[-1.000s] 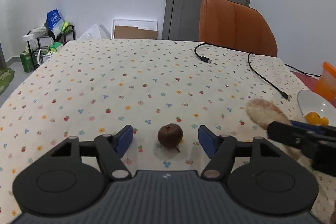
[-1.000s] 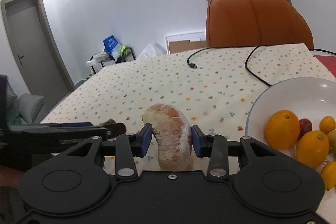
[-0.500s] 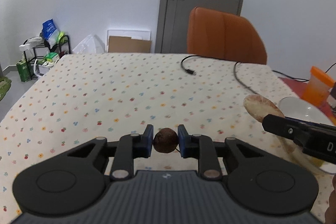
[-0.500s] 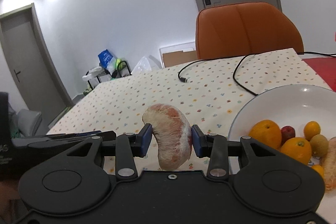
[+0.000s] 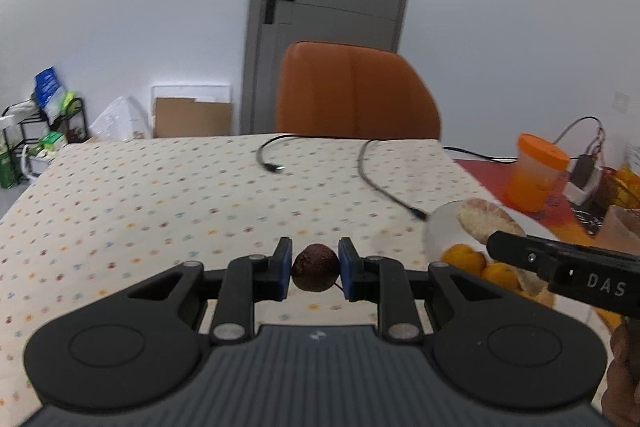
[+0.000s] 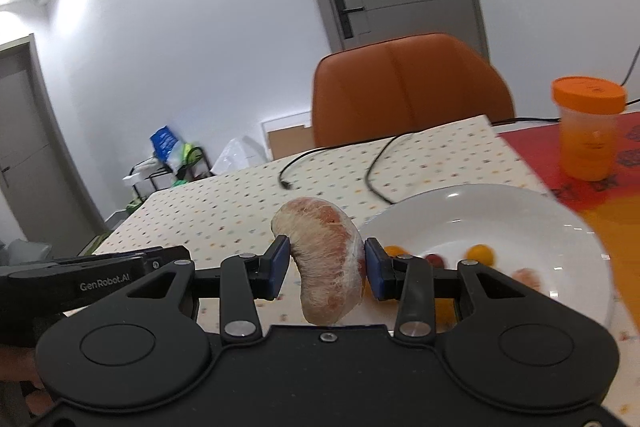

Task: Organize fruits
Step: 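Carry plum and pomelo segment over the white bowl and open both tools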

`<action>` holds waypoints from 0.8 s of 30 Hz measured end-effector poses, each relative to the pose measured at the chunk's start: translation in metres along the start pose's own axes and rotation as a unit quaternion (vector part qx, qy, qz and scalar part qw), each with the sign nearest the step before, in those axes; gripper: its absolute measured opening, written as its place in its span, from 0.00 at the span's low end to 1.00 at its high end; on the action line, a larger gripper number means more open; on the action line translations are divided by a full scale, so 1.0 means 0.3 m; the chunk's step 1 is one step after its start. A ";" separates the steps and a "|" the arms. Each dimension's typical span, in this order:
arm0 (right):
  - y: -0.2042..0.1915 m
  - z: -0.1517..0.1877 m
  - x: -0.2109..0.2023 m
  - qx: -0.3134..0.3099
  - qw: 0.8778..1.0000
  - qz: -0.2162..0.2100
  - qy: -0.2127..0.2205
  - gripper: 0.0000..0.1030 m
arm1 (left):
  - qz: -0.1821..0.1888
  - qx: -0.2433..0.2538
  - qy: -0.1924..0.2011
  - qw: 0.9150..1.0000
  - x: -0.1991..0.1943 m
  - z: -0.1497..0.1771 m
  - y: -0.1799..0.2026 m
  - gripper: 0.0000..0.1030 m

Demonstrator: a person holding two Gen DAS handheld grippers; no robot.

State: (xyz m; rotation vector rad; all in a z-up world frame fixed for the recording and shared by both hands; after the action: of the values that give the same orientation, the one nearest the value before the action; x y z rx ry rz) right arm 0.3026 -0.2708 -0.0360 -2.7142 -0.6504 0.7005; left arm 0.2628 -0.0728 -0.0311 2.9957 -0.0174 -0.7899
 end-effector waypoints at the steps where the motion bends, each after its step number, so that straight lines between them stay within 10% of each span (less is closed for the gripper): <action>1: 0.013 -0.003 -0.009 0.000 1.000 0.005 0.002 0.37 | 0.005 0.003 0.001 1.000 0.001 -0.003 0.016 0.22; 24: 0.289 -0.042 -0.088 0.021 0.996 0.075 0.033 0.37 | 0.055 0.049 0.009 0.997 0.106 -0.084 0.276 0.23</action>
State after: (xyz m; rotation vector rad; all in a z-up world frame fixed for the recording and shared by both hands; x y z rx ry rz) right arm 0.3192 -0.3603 -0.0458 -2.7553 -0.4156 0.6463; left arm 0.3030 -0.1553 -0.0213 3.0604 -0.2245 -0.7721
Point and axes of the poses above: each gripper's, at about its wrist camera, not at the fingertips, and x roughly the way its jaws point, y to its right, z to its underside, the point moved 4 cm from there along x, roughly the way its jaws point, and after that the axes turned 5 degrees about x, right-handed, at the moved point
